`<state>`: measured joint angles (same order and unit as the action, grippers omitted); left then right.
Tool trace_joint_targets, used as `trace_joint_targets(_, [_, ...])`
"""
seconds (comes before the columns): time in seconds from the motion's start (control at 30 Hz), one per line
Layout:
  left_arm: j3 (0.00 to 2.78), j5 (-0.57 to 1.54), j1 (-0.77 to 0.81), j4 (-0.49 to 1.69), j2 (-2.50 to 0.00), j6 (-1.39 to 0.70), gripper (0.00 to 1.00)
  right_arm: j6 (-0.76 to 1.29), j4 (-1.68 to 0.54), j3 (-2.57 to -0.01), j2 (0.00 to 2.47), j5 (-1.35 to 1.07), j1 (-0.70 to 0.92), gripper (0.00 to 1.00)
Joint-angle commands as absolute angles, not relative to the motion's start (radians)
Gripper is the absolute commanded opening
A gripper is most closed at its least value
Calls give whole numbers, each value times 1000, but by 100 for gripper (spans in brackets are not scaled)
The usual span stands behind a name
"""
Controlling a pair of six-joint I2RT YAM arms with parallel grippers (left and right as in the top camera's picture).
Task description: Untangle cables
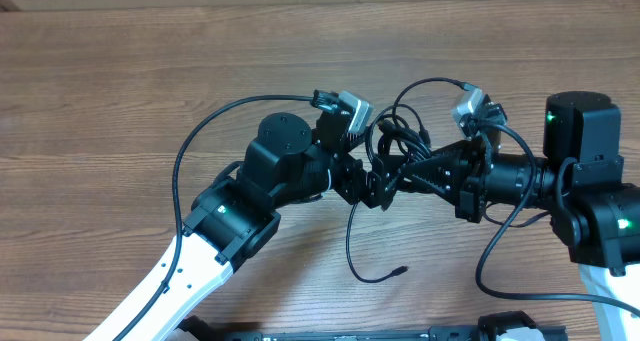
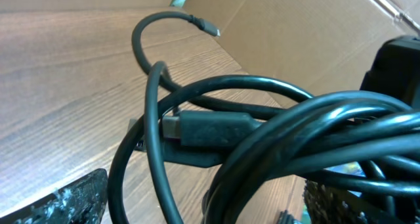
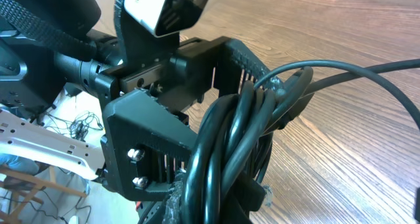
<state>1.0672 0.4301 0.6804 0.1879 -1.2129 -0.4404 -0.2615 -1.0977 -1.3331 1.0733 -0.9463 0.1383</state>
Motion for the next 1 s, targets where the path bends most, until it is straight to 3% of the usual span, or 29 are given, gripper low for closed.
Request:
trace_joint_targets(0.0, [1084, 474, 694, 183, -1213, -510, 96, -258, -1083, -1346, 1067, -971, 143, 4])
trace_joint_targets(0.1, [1084, 461, 694, 183, -1213, -541, 96, -240, -1069, -1346, 1067, -979, 143, 4])
trace_joint_targets(0.23, [1084, 462, 694, 183, -1216, -543, 87, -236, -1050, -1346, 1067, -1012, 143, 4])
trace_joint_targets(0.27, [1084, 462, 694, 183, -1216, -543, 81, -236, -1049, -1346, 1067, -1013, 143, 4])
trace_joint_targets(0.4, [1084, 462, 694, 178, -1216, -542, 33, -236, -1050, -1346, 1067, -1012, 143, 4])
trace_joint_targets(0.47, [1084, 462, 694, 179, -1215, -538, 11, -236, -1050, -1346, 1067, -1012, 143, 4])
trace_joint_targets(0.5, [1084, 462, 694, 179, -1215, -533, 4, -236, -1052, -1346, 1067, -1011, 143, 4])
trace_joint_targets(0.7, [1084, 465, 694, 179, -1214, -431, 4, -227, -1079, -1346, 1067, -928, 143, 4])
trace_joint_targets(0.87, [1084, 464, 694, 183, -1208, -271, 4, -99, -1082, -1346, 1067, -728, 143, 6])
trace_joint_targets(0.97, [1084, 461, 694, 196, -1208, -143, 4, -32, -1081, -1346, 1067, -618, 143, 18])
